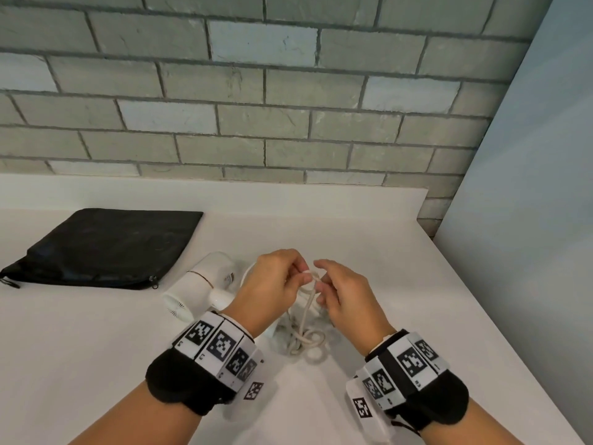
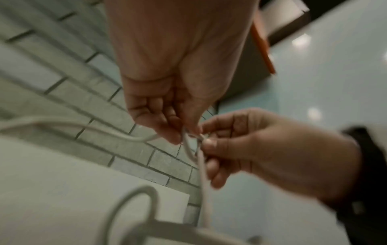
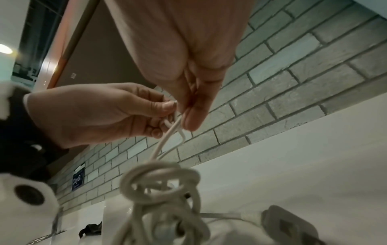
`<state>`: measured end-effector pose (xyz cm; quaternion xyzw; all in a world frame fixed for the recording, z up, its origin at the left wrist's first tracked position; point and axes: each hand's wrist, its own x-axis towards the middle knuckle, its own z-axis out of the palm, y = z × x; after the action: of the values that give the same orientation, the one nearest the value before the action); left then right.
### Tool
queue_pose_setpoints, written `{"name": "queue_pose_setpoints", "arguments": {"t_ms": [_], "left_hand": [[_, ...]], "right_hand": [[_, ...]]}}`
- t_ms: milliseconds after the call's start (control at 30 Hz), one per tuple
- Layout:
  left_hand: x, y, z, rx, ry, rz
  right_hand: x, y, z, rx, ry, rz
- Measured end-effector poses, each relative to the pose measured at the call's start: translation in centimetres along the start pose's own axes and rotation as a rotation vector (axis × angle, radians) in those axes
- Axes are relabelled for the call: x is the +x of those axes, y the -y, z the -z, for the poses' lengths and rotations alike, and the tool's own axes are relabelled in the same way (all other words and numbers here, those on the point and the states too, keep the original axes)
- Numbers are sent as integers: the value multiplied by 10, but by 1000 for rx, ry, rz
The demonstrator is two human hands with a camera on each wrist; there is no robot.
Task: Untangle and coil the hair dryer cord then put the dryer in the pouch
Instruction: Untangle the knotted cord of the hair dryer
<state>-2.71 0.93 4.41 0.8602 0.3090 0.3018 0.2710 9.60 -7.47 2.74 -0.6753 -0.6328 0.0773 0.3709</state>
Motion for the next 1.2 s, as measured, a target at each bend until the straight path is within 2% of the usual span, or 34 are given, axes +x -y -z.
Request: {"name": "queue_pose_setpoints", "arguments": {"t_ms": [67,167,267,367,433,500,533,633,700,733,833,867,900,1000,1067,1133,1200], "left_hand": [[2,2,-1,-109,-26,108],[8,10,2,-243,-54,244],[13,15,8,-419,-54,345],[16,9,8,-510,-20,348],[17,5,6,-499,-19,333],[16,4,4,-457,-21,317],[16,3,5,-452,-31,310],[23,1,16,-531,-102,300],[28,-2,24,-556,-112,291],[30,-3,25,-541,-108,283],[30,-6,20,-471,-106,281],[29,-5,20,-460,-120,285],[28,-3,22,-457,-146,291],[31,3,39,-471,-232,303],[31,2,50,-449,-253,270],[31,-3,53,-412,-264,231],[29,-7,54,-360,-263,207]], "right_hand": [[1,-2,-1,-31,-56,2],[2,-5,9,219,-119,-25],[-1,-4,20,587,32,-27],[-4,-2,25,993,135,-140],[-1,-3,29,951,113,-176],[2,-9,35,799,80,-153],[2,-12,37,814,70,-130],[-1,-20,43,1168,27,-94],[-2,-19,45,1341,63,-130],[-1,-16,46,1315,85,-152],[5,-10,51,935,118,-177],[7,-11,53,894,129,-156],[7,-13,55,944,120,-128],[4,-26,62,1304,18,-73],[2,-29,64,1421,24,-110],[1,-26,64,1360,47,-207],[3,-24,63,1089,18,-241]]}}
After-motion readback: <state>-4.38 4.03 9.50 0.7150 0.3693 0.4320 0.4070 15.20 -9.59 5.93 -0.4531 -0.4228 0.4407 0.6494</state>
